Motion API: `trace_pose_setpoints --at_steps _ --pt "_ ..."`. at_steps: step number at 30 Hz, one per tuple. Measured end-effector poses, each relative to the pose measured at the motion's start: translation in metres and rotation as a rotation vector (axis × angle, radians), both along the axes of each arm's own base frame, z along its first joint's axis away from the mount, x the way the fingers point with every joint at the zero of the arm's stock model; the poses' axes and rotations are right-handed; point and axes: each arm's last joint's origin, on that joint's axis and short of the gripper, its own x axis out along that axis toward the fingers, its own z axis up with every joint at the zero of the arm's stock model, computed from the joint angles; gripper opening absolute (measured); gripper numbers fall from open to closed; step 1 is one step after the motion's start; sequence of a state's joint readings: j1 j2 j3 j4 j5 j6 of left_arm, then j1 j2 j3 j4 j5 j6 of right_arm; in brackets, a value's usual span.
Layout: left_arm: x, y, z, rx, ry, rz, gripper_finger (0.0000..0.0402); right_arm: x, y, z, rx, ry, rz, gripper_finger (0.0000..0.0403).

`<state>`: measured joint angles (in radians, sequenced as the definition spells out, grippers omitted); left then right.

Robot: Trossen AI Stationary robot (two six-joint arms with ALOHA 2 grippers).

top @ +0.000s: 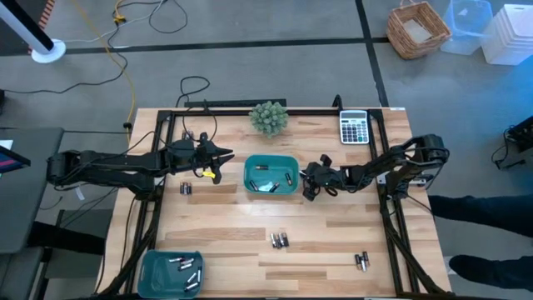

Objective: Sort batteries
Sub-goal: Put the silver battery into the blue bin

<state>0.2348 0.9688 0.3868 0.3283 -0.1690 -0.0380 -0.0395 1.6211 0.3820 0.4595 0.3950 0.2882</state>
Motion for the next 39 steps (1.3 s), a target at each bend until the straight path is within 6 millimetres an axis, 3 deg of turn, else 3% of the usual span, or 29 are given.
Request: trace_pose_setpoints --at_steps 39 --pt "0.000 0.000 0.000 -0.016 -0.010 0.004 0.0072 -0.025 0.002 0.049 -0.008 -0.021 0.012 0.0039"
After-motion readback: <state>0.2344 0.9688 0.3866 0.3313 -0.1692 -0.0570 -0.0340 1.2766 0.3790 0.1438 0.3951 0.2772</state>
